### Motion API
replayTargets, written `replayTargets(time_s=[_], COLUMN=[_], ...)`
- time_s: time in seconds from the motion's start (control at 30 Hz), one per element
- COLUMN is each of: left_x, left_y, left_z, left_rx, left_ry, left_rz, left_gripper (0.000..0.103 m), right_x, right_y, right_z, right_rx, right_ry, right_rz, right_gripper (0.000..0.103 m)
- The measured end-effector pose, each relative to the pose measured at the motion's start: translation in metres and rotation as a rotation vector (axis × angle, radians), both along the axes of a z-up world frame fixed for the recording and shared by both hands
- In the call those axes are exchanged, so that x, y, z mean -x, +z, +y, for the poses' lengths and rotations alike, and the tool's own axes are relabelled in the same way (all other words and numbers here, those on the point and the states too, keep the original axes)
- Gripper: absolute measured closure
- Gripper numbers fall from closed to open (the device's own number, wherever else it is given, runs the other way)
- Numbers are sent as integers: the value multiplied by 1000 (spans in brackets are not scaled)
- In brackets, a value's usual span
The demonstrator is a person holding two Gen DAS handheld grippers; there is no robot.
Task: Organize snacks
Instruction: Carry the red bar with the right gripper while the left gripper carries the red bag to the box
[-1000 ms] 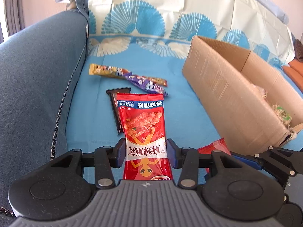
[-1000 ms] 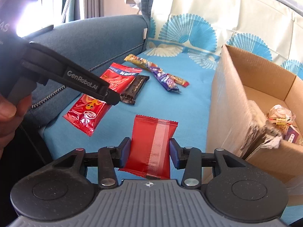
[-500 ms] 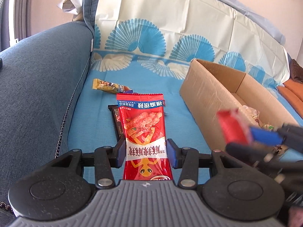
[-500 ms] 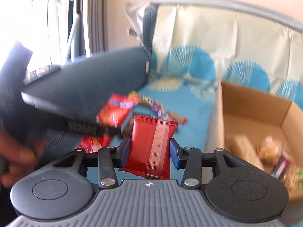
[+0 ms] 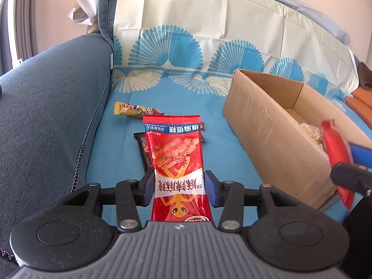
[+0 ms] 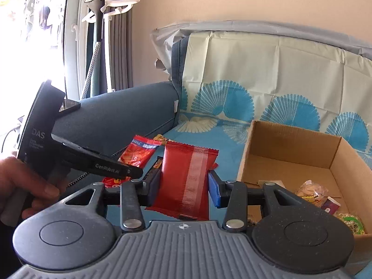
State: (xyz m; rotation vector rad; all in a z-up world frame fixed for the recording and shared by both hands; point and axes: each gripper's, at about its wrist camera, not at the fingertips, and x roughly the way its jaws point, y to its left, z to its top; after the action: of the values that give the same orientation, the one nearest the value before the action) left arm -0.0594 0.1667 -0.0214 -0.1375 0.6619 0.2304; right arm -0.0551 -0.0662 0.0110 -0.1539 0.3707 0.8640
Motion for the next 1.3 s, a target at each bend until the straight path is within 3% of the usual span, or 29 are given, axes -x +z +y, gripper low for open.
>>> replayTargets(time_s=[0.2,0.77,1.07,1.3], left_x=[-6,-10,-2,-22], left_y=[-4,-8,13,46], left_z=[-3,-14,-2,-37], left_rx=[-32,-104,-27,-18], left_ry=[-6,-44,86,24], left_rz=[28,26,-8,-73], left_gripper=[53,53,53,53], right_x=[-6,-28,-38,-57], right_y=[-6,-1,2,4], right_z=[1,-19,-35,-49], right_rx=[15,-86,-137,-189], right_ry=[12,-73,-150,-269], right_rz=[-4,23,21,12], right_gripper=[58,58,57,57])
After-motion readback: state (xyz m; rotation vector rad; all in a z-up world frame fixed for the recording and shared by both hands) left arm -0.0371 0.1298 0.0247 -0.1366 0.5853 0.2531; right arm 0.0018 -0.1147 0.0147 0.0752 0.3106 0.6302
